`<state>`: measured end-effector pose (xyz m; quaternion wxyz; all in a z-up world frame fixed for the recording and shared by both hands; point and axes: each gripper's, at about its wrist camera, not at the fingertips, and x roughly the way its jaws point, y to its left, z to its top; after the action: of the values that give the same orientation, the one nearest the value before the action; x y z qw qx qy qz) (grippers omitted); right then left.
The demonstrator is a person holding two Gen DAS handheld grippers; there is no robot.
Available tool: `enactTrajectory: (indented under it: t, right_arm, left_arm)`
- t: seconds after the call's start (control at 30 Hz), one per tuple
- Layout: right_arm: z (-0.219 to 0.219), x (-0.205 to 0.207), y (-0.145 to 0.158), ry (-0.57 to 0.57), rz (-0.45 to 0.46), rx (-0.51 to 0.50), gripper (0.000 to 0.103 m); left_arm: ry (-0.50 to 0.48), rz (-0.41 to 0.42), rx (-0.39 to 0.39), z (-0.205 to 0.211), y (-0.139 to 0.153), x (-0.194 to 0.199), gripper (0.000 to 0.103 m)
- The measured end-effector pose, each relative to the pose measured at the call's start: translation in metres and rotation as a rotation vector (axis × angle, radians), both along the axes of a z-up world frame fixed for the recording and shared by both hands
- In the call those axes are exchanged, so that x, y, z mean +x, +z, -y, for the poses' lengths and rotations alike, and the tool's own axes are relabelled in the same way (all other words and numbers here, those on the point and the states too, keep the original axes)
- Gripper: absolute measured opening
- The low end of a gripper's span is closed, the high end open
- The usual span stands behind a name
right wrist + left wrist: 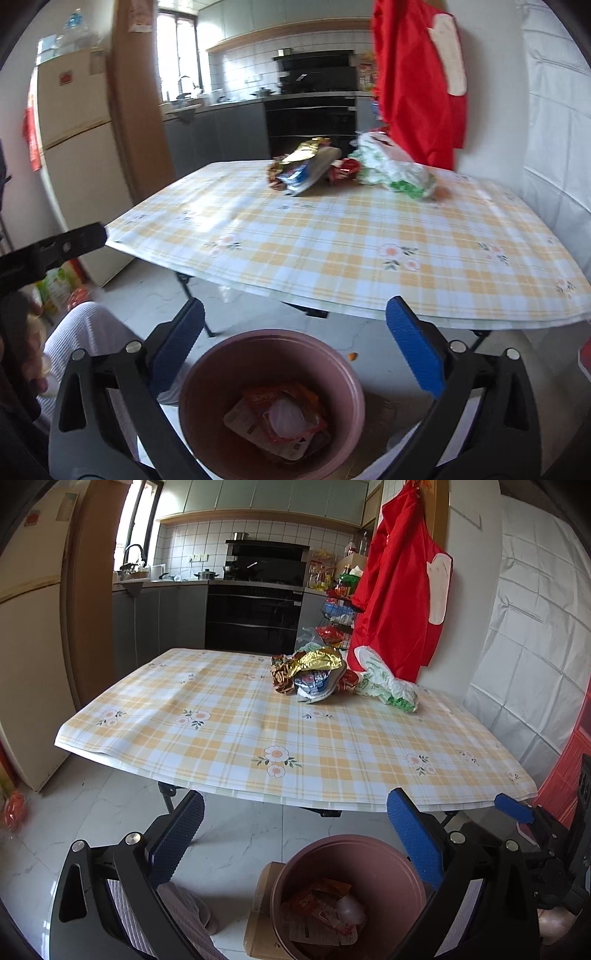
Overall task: Collect trash
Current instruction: 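Grasp the gold foil wrappers with the left gripper while the right reaches the white plastic bag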
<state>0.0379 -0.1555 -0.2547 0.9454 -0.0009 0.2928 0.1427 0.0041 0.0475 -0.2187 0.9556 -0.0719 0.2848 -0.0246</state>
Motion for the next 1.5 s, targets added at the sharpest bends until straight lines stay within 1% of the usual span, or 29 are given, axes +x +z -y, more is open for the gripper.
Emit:
enactTrajectory:
  t: [0.23,0.47,0.7,0.8,0.9,1.0,1.17,1.27,1.33,1.4,1.47,1.5]
  right_arm:
    - [0.018,0.008,-0.009,-0.085,-0.048,0.034,0.097]
    - [0.020,0.014,-0.016,-0.095,-0.086,0.041,0.097]
    - [0.024,0.026,-0.016,-0.111,-0.076,0.038,0.097]
    - [0.028,0.035,-0.014,-0.122,-0.061,0.022,0.097]
    - [0.034,0.048,-0.011,-0.128,-0.055,0.029,0.097]
    - [0.040,0.067,-0.008,-0.133,-0.059,0.047,0.097]
    - [0.050,0.098,0.002,-0.150,-0.051,0.056,0.097]
    - [0.054,0.116,0.008,-0.162,-0.052,0.049,0.097]
    - [0.057,0.130,0.010,-0.173,-0.055,0.032,0.097]
    - [0.062,0.143,0.011,-0.182,-0.062,0.039,0.097]
    - [0.071,0.162,0.014,-0.195,-0.076,0.069,0.097]
    - [0.076,0.171,0.014,-0.208,-0.081,0.079,0.097]
  left_arm:
    - [0.010,-0.027,-0.012,-0.004,-0.006,0.003,0.097]
    - [0.014,-0.050,-0.015,-0.004,-0.015,0.007,0.097]
    - [0.010,-0.083,-0.018,-0.005,-0.024,0.019,0.097]
    - [0.000,-0.090,0.003,-0.004,-0.026,0.028,0.097]
    - [-0.015,-0.085,0.027,-0.001,-0.024,0.043,0.097]
    - [-0.032,-0.065,0.050,0.001,-0.016,0.065,0.097]
    - [-0.046,0.012,0.150,-0.001,0.004,0.116,0.097]
    - [-0.053,0.036,0.197,-0.005,0.013,0.160,0.097]
    - [-0.068,0.044,0.227,-0.005,0.016,0.184,0.097]
    - [-0.084,0.045,0.266,-0.003,0.015,0.213,0.097]
    - [-0.108,0.040,0.290,-0.001,0.012,0.241,0.094]
    - [-0.127,0.036,0.308,0.000,0.009,0.258,0.091]
